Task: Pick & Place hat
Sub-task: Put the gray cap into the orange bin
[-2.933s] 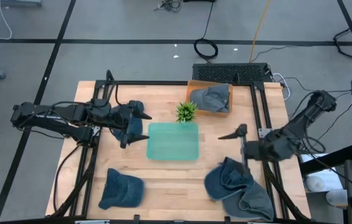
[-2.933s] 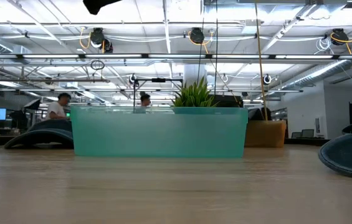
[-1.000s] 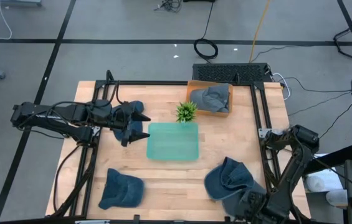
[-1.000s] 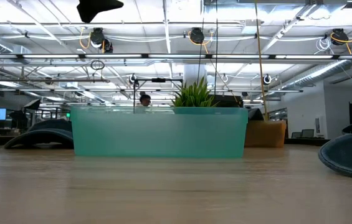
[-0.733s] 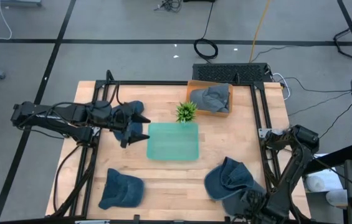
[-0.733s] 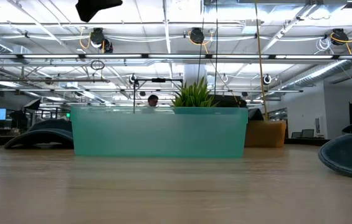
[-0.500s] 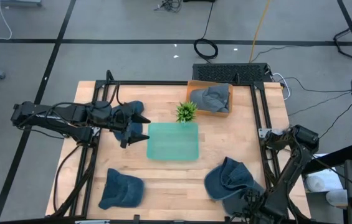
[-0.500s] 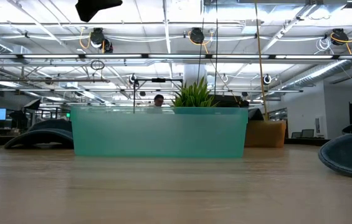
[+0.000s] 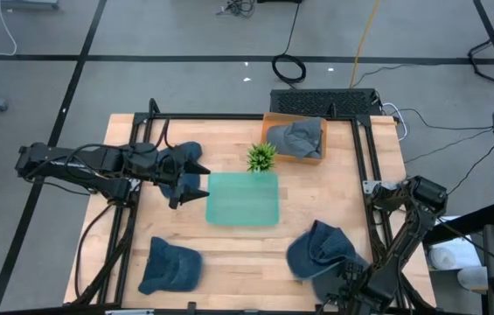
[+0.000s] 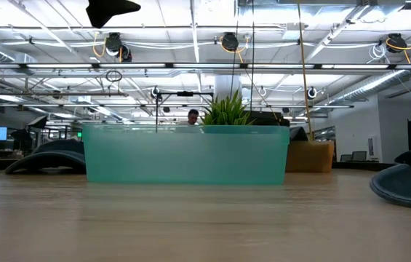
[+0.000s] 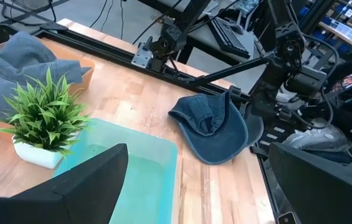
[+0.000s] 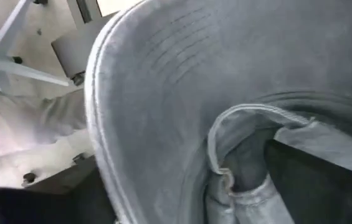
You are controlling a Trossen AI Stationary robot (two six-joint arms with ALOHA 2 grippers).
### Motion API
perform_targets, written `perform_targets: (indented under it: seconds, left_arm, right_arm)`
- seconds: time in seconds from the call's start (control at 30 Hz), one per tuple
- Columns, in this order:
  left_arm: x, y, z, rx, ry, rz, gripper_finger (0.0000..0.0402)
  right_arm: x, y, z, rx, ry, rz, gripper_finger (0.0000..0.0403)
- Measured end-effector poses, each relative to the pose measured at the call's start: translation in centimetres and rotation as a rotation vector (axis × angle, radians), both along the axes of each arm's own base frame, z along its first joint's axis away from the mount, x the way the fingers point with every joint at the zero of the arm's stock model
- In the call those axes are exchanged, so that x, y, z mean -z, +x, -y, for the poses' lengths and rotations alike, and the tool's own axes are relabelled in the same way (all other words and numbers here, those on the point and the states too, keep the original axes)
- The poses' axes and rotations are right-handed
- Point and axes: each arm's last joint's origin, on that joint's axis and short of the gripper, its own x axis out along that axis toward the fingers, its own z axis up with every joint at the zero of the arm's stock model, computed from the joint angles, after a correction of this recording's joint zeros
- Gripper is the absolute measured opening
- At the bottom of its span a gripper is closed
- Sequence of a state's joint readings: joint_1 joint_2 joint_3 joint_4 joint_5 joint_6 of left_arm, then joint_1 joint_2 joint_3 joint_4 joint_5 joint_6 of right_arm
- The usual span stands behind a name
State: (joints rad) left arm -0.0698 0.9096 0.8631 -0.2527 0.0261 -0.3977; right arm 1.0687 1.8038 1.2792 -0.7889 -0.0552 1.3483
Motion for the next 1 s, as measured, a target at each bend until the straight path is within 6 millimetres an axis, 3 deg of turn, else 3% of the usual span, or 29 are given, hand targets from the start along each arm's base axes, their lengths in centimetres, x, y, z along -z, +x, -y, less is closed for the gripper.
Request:
perform_targets:
  seconds: [0.17,0.43,0.67,0.87,1.0]
  left_arm:
    - [0.0,0.0,0.0,0.000,0.000,0.000,0.0395]
    - [0.0,0.0,0.0,0.000,0.000,0.000,0.0395]
    - [0.1,0.0,0.0,0.000,0.000,-0.006,0.0395]
    - [0.1,0.0,0.1,0.029,-0.001,-0.005,0.0395]
    - [0.0,0.0,0.1,0.046,-0.004,-0.004,0.0395]
  right_arm:
    - [0.4,-0.3,0.2,0.026,0.016,-0.069,0.0250]
    - [0.5,-0.4,0.2,0.038,0.032,-0.115,0.0025]
    - [-0.7,-0.4,0.2,-0.048,0.008,-0.137,0.0014]
    - [-3.7,0.0,-0.2,-0.148,-0.010,-0.124,0.0012]
    - [-6.4,0.8,-0.5,-0.204,0.028,-0.008,0.0010]
